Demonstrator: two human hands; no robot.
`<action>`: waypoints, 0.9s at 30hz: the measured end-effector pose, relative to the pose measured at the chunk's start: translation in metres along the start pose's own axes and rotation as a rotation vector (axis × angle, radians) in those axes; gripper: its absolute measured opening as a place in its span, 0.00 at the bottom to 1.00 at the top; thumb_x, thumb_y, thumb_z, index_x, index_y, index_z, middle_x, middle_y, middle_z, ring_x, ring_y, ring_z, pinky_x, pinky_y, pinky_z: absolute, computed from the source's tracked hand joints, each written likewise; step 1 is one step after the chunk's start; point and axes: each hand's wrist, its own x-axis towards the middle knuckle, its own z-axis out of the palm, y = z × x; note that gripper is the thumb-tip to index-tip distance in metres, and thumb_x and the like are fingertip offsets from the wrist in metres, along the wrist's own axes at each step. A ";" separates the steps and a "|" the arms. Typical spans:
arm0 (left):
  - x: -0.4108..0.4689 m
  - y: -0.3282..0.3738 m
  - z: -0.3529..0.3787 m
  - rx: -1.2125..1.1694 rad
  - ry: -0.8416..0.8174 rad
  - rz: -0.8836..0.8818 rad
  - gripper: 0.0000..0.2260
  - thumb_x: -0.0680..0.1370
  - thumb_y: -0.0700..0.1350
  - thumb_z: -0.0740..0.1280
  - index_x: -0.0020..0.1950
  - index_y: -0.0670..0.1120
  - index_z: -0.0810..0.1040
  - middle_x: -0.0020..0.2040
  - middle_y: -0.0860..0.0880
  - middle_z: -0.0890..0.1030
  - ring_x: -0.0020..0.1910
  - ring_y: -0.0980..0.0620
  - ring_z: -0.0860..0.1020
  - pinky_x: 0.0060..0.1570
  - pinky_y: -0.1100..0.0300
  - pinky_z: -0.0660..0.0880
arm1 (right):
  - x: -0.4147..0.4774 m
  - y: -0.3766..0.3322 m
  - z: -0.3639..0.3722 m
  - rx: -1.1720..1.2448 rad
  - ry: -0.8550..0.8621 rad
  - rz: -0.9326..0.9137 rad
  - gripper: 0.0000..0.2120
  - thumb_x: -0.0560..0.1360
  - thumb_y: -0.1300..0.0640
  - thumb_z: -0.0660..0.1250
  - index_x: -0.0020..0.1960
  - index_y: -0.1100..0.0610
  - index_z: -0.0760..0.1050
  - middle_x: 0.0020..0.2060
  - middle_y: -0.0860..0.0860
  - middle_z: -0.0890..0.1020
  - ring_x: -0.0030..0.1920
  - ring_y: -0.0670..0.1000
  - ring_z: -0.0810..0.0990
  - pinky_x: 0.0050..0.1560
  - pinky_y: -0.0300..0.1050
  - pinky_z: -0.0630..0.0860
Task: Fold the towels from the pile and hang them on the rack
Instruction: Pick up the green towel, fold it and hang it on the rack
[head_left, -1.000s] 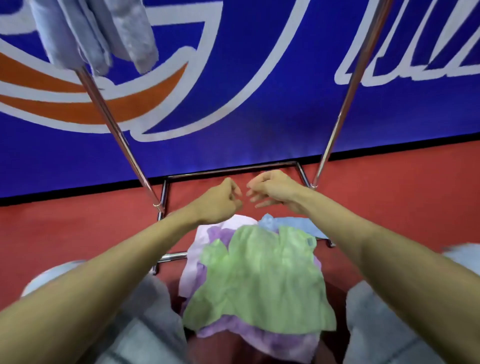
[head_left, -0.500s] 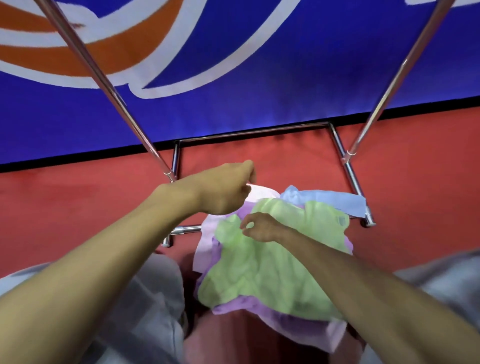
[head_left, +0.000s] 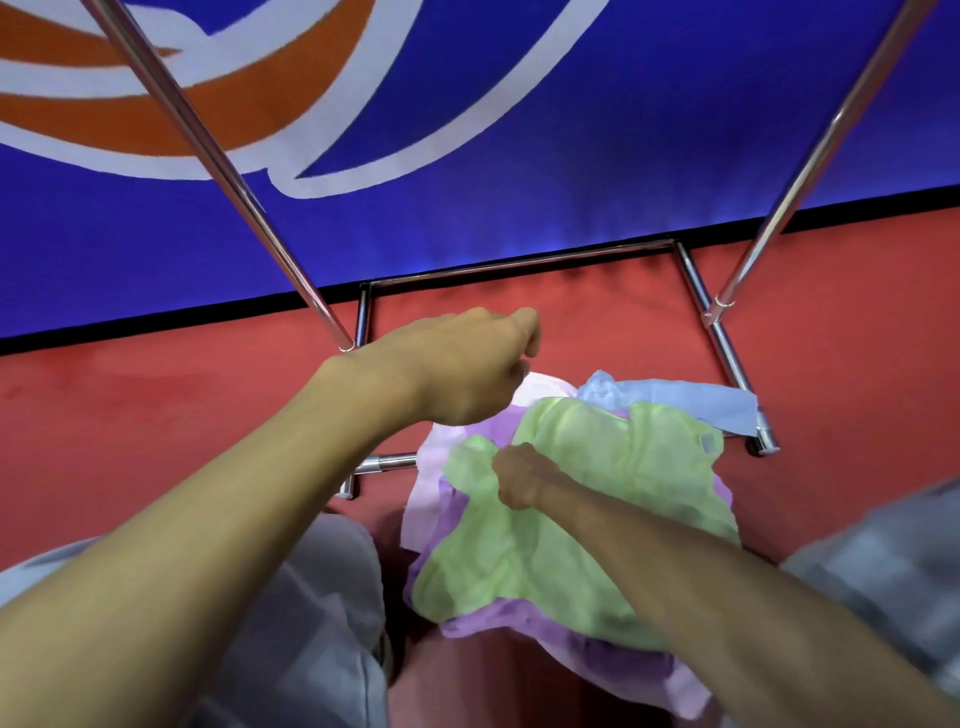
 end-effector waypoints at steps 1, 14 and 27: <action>-0.001 -0.002 0.000 0.015 0.001 -0.008 0.10 0.82 0.48 0.55 0.61 0.49 0.66 0.48 0.50 0.72 0.48 0.43 0.74 0.50 0.49 0.73 | -0.004 0.000 -0.005 0.010 0.068 0.014 0.17 0.76 0.64 0.60 0.64 0.61 0.73 0.64 0.58 0.75 0.66 0.59 0.73 0.62 0.50 0.72; -0.016 -0.010 -0.012 0.068 0.044 -0.067 0.07 0.80 0.43 0.56 0.57 0.44 0.67 0.50 0.41 0.77 0.48 0.39 0.77 0.52 0.45 0.74 | -0.078 0.022 -0.124 0.088 0.490 -0.237 0.04 0.73 0.58 0.69 0.48 0.54 0.79 0.52 0.51 0.79 0.55 0.54 0.76 0.55 0.48 0.66; -0.009 0.010 -0.019 -0.544 0.036 0.213 0.15 0.74 0.42 0.70 0.60 0.43 0.75 0.55 0.45 0.81 0.52 0.47 0.80 0.56 0.49 0.76 | -0.206 0.033 -0.215 0.375 0.849 -0.568 0.04 0.73 0.64 0.65 0.42 0.58 0.76 0.35 0.43 0.78 0.37 0.42 0.76 0.43 0.35 0.71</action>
